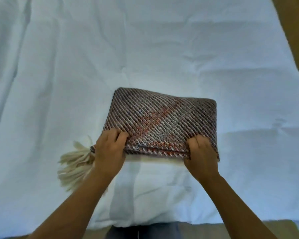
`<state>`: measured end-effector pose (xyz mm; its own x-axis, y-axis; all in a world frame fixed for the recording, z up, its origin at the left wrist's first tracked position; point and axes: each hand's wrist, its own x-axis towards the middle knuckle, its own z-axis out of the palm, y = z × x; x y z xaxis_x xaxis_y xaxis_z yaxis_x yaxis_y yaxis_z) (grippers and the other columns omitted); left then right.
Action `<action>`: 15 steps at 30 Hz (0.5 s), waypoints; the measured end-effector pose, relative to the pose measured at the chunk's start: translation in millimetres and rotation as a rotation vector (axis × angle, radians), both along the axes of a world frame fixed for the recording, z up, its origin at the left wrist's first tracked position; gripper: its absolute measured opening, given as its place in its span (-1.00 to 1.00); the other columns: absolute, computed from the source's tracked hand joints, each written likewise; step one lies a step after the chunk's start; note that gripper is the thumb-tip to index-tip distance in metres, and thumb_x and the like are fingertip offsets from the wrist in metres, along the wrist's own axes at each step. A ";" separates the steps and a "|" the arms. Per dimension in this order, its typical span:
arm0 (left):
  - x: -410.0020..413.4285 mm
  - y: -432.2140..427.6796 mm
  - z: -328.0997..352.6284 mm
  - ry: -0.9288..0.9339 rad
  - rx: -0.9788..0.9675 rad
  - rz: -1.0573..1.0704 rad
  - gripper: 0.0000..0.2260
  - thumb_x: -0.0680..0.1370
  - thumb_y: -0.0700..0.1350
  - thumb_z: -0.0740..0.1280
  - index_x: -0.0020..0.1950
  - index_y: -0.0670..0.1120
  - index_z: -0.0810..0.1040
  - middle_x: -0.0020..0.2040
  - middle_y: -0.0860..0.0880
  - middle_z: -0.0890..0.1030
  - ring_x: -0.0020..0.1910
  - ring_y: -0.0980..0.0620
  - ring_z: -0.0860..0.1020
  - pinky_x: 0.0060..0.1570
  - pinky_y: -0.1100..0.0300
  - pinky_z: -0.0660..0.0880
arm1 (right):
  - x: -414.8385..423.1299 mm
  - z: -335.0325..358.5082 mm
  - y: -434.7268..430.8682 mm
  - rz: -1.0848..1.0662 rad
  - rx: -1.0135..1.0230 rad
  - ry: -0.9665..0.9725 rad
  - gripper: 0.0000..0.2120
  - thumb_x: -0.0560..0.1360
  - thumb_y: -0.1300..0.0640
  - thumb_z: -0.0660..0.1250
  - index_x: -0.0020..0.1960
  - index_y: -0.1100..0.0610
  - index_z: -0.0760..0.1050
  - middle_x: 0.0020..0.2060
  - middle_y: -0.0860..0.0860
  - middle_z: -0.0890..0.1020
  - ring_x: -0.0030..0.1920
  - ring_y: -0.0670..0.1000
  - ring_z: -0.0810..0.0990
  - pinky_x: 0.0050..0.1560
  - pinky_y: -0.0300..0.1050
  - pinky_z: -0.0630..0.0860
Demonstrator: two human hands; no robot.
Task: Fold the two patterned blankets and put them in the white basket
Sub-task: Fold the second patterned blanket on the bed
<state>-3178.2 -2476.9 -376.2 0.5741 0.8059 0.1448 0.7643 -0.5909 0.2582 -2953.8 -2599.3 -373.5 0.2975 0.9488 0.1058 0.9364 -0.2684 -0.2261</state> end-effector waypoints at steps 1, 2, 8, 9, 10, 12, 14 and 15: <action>-11.0 -12.0 -7.1 0.047 -0.021 0.006 -0.69 0.20 -0.33 0.21 -0.14 -0.22 0.60 -0.26 -0.20 0.52 -0.31 -0.19 0.50 -0.37 0.06 0.43 | -12.3 -8.0 -11.3 -0.006 -0.045 -0.001 -0.58 -0.10 0.38 0.51 -0.32 0.23 0.42 -0.38 0.14 0.51 -0.37 0.17 0.54 -0.48 -0.19 0.43; -19.2 -23.3 -14.8 0.102 -0.044 0.012 -0.69 0.19 -0.31 0.21 -0.14 -0.19 0.61 -0.26 -0.19 0.53 -0.31 -0.18 0.51 -0.37 0.06 0.43 | -22.1 -16.9 -21.9 -0.011 -0.092 -0.014 -0.59 -0.09 0.40 0.52 -0.32 0.24 0.44 -0.38 0.14 0.52 -0.38 0.17 0.54 -0.49 -0.17 0.44; -29.0 -61.2 -58.2 0.351 -0.239 0.077 -0.57 0.32 -0.31 0.38 0.18 -0.08 0.57 0.03 -0.14 0.57 -0.04 -0.18 0.52 -0.10 0.01 0.41 | -45.7 -58.9 -51.2 -0.079 -0.358 -0.010 -0.65 0.10 0.38 0.53 -0.17 0.27 0.51 -0.25 0.19 0.56 -0.28 0.23 0.56 -0.36 0.03 0.52; -29.0 -61.2 -60.8 0.361 -0.270 0.087 -0.58 0.39 -0.28 0.32 0.24 -0.06 0.51 0.11 -0.12 0.54 0.03 -0.18 0.49 -0.04 0.00 0.37 | -44.4 -61.5 -49.7 -0.097 -0.392 0.007 -0.69 0.18 0.35 0.49 -0.10 0.27 0.51 -0.17 0.20 0.56 -0.19 0.24 0.55 -0.27 0.07 0.52; -29.5 -59.6 -61.5 0.373 -0.293 0.090 -0.59 0.44 -0.25 0.27 0.28 -0.04 0.47 0.15 -0.11 0.51 0.08 -0.17 0.45 -0.01 0.00 0.33 | -42.4 -63.2 -48.4 -0.108 -0.431 0.027 -0.70 0.27 0.31 0.42 -0.01 0.26 0.49 -0.08 0.20 0.54 -0.08 0.24 0.52 -0.15 0.08 0.50; -30.4 -56.6 -60.7 0.415 -0.299 0.082 -0.62 0.49 -0.19 0.23 0.31 -0.01 0.43 0.18 -0.08 0.48 0.12 -0.14 0.42 0.02 0.01 0.29 | -37.5 -63.0 -46.9 -0.089 -0.533 0.080 -0.65 0.36 0.20 0.33 0.13 0.21 0.42 0.06 0.16 0.46 0.07 0.20 0.42 0.02 0.05 0.41; -28.1 -51.8 -57.1 0.405 -0.295 0.063 -0.63 0.44 -0.16 0.29 0.25 -0.04 0.47 0.12 -0.11 0.50 0.08 -0.16 0.43 0.00 -0.01 0.31 | -31.1 -59.0 -44.3 -0.075 -0.562 0.119 -0.62 0.36 0.13 0.32 0.15 0.18 0.38 0.09 0.12 0.41 0.11 0.16 0.37 0.07 0.00 0.37; -25.3 -49.4 -54.7 0.380 -0.296 0.045 -0.63 0.40 -0.15 0.34 0.21 -0.08 0.50 0.07 -0.13 0.51 0.05 -0.18 0.44 -0.03 -0.02 0.33 | -28.2 -55.9 -42.4 -0.073 -0.566 0.139 -0.60 0.36 0.11 0.33 0.16 0.17 0.38 0.10 0.12 0.40 0.12 0.16 0.36 0.09 0.00 0.36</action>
<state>-3203.4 -2526.3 -430.9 0.5051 0.8062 -0.3082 0.8605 -0.4980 0.1075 -2982.0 -2641.7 -429.4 0.3394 0.8226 -0.4563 0.8827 -0.4461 -0.1478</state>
